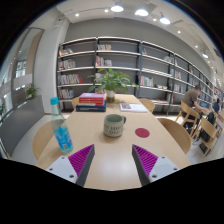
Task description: Pour water
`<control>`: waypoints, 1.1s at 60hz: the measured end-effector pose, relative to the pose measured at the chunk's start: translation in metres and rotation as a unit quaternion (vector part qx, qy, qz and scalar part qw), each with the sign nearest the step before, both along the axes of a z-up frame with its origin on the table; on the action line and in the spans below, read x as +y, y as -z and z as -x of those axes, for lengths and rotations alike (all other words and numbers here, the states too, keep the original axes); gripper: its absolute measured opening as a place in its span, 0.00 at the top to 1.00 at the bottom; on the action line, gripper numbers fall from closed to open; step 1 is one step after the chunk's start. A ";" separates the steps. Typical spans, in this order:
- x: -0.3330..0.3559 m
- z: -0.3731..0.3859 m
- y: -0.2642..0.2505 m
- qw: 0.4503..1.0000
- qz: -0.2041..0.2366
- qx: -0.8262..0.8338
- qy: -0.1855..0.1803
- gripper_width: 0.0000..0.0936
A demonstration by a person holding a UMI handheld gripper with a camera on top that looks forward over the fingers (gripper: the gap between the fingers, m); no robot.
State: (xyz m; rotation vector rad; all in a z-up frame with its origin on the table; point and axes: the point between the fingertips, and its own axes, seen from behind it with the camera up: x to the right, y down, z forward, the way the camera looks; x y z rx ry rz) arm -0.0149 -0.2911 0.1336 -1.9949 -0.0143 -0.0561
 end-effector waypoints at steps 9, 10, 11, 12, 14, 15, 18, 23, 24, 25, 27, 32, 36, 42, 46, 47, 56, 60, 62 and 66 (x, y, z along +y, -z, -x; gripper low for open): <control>-0.004 0.085 0.020 0.998 0.008 0.015 -0.063 0.17; -0.004 0.092 0.021 0.997 0.008 0.017 -0.069 0.17; -0.005 0.099 0.021 0.997 0.008 0.019 -0.075 0.17; -0.004 0.105 0.022 0.996 0.009 0.021 -0.080 0.17; 0.006 0.131 0.028 0.996 0.009 0.024 -0.088 0.17; 0.007 0.137 0.029 0.995 0.008 0.025 -0.092 0.17; 0.014 0.155 0.031 0.994 0.006 0.029 -0.105 0.17; 0.030 0.179 0.033 0.993 0.004 0.032 -0.112 0.17; 0.035 0.183 0.033 0.993 0.003 0.032 -0.113 0.17; 0.039 0.186 0.034 0.993 0.002 0.032 -0.113 0.17; 0.051 0.195 0.032 0.993 -0.001 0.034 -0.117 0.17; 0.076 0.207 0.033 0.992 -0.011 0.035 -0.118 0.17; 0.095 0.212 0.029 0.993 -0.017 0.031 -0.116 0.17; 0.121 0.218 0.032 0.992 -0.030 0.032 -0.115 0.18; 0.132 0.222 0.037 0.992 -0.033 0.028 -0.118 0.20; 0.134 0.225 0.038 0.992 -0.035 0.027 -0.121 0.21; 0.147 0.231 0.038 0.988 -0.070 0.031 -0.137 0.43; 0.149 0.234 0.037 0.985 -0.081 0.038 -0.146 0.51; 0.149 0.235 0.037 0.984 -0.083 0.040 -0.151 0.55; 0.149 0.235 0.037 0.983 -0.083 0.041 -0.160 0.60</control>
